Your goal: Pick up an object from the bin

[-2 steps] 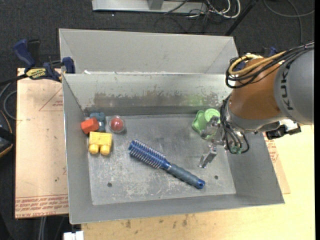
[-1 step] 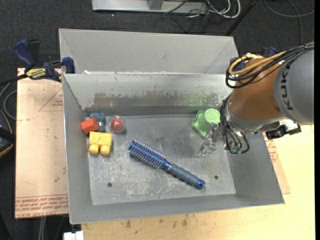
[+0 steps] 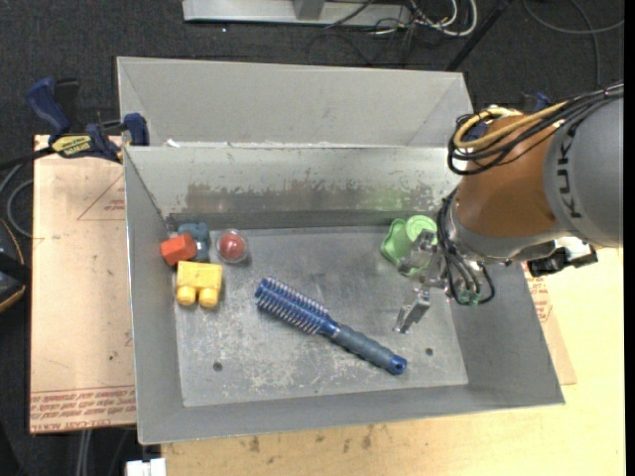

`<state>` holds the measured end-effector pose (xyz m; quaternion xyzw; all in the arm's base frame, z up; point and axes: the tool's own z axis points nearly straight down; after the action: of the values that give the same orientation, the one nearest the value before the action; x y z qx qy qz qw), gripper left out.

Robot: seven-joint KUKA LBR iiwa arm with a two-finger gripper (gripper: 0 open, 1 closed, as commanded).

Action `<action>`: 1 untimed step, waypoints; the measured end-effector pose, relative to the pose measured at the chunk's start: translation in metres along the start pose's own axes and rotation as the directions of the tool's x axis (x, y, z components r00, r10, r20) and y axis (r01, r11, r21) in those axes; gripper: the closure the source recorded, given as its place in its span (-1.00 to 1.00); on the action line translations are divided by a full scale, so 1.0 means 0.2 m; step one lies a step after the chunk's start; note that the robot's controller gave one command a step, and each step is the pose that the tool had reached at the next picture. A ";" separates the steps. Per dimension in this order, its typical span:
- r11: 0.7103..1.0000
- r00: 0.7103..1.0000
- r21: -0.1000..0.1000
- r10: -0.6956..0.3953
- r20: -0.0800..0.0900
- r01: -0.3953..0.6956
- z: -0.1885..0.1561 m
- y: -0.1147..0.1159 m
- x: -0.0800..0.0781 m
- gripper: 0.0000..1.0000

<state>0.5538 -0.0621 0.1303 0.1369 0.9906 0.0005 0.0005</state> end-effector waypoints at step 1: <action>0.998 0.998 -0.001 -0.060 0.011 0.060 0.29 0.27 0.33 -1.00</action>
Offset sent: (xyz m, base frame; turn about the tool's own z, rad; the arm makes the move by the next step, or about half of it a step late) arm -0.0514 0.0671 -0.0603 -0.0568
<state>0.5055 0.0071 0.0730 0.1073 0.9942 0.0006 0.0061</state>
